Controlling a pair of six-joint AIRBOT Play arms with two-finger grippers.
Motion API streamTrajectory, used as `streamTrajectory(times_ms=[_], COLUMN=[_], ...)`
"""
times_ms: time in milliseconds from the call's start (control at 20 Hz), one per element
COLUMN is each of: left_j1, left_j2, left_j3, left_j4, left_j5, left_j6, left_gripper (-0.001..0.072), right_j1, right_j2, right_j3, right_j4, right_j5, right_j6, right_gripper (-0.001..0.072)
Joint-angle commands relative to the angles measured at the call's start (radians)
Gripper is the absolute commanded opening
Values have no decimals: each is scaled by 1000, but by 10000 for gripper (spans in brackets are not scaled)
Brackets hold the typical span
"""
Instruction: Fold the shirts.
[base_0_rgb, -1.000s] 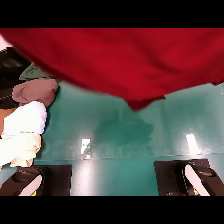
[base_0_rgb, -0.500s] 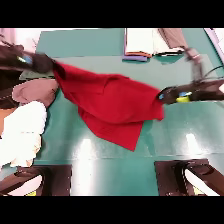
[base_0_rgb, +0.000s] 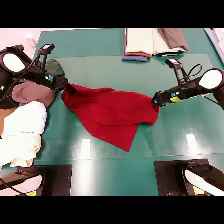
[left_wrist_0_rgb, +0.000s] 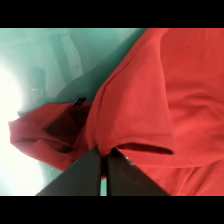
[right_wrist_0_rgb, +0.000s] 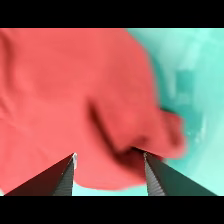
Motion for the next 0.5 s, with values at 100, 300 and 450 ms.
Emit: streamTrajectory(times_ms=[100, 300, 450], left_j1=[1, 1, 1], left_j2=[-6, -6, -6], left_j3=[-6, -6, -6], left_j4=[2, 3, 3], left_j5=[39, 35, 35], left_j6=[2, 2, 2], left_gripper=[24, 24, 24], right_j1=[-106, -92, -74], right_j2=[-81, -195, -239], right_j3=[0, 0, 0], right_j4=[-10, 89, 86], right_j5=[26, 24, 8], right_j6=[-104, -220, -261], right_gripper=[486, 434, 269])
